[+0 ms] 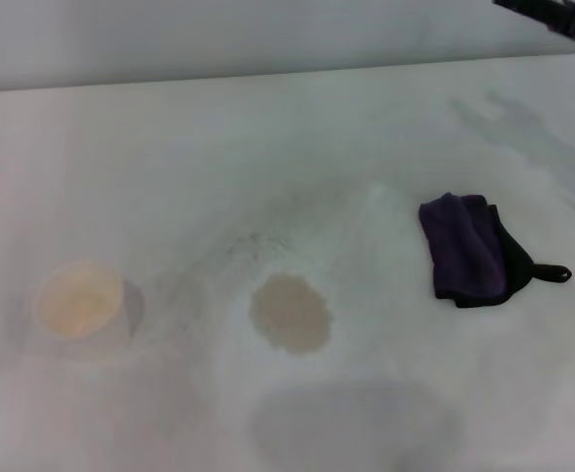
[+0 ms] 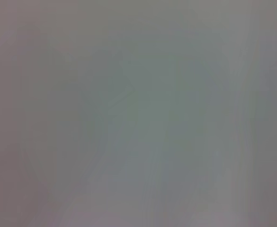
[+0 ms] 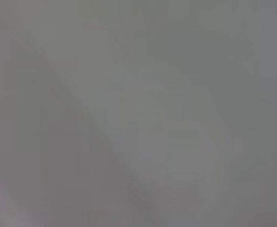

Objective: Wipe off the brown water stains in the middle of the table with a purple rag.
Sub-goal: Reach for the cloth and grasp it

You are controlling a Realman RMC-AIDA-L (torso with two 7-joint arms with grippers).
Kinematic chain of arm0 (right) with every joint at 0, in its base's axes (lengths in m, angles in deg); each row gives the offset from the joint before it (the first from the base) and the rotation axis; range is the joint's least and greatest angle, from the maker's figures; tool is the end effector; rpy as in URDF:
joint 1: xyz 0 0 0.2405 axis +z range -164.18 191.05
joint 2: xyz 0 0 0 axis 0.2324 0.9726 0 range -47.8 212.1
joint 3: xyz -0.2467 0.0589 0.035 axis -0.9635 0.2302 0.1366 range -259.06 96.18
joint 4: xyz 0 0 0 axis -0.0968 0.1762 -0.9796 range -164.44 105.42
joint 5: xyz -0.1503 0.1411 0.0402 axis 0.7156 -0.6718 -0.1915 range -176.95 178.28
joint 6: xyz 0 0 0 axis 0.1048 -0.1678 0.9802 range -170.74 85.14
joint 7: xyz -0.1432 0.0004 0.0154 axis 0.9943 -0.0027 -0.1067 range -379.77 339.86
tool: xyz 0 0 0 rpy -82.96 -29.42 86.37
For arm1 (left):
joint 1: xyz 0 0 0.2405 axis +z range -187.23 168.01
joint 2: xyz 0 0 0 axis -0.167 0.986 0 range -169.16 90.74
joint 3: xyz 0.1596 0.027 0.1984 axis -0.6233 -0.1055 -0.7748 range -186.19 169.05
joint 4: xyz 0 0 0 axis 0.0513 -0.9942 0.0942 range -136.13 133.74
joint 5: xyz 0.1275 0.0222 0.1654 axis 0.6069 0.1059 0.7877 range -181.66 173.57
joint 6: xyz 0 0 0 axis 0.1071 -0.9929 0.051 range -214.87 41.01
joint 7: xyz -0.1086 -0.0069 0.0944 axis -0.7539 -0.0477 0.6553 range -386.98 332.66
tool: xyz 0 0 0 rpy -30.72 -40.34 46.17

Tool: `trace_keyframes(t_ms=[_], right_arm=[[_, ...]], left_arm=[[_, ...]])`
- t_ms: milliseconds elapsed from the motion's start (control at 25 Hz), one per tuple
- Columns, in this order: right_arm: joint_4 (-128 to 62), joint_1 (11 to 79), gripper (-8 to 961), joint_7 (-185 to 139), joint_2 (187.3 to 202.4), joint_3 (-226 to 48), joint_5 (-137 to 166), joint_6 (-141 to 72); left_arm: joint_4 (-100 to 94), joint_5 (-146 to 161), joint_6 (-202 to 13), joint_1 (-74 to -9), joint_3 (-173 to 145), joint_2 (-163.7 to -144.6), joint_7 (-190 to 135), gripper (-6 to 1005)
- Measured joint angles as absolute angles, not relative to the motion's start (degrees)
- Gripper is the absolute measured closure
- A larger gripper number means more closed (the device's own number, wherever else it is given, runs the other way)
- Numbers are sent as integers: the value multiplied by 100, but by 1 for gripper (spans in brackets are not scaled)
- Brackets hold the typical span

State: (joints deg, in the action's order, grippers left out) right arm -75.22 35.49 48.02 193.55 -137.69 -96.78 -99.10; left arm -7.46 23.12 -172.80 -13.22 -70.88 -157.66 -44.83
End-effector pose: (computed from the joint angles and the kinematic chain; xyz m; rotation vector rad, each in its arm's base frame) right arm 0.3007 0.3889 0.0982 -1.8968 1.2156 0.9221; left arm -0.4002 0.1898 0.0315 -1.4979 -0.5254 -0.6574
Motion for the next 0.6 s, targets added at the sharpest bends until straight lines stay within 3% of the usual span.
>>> trace_keyframes(t_ms=[160,400,600], right_arm=[[-9118,3846,116,2378,19331,-13844,-7032,-10348],[-10980,4434,115,253,19713,-14096,-3986,-11828],[-11268,4907,115,-1124,19741,-15580,-2491,-12518]], left_arm=[[-994,2288,-17281,-1360,-7087,-15691,-4639,107],[-1116,2278,-17277,-1569,-7088,-15615,-4703,108],[-1122,2270,-17232,-1731,-7088,-15563,-4677,108]])
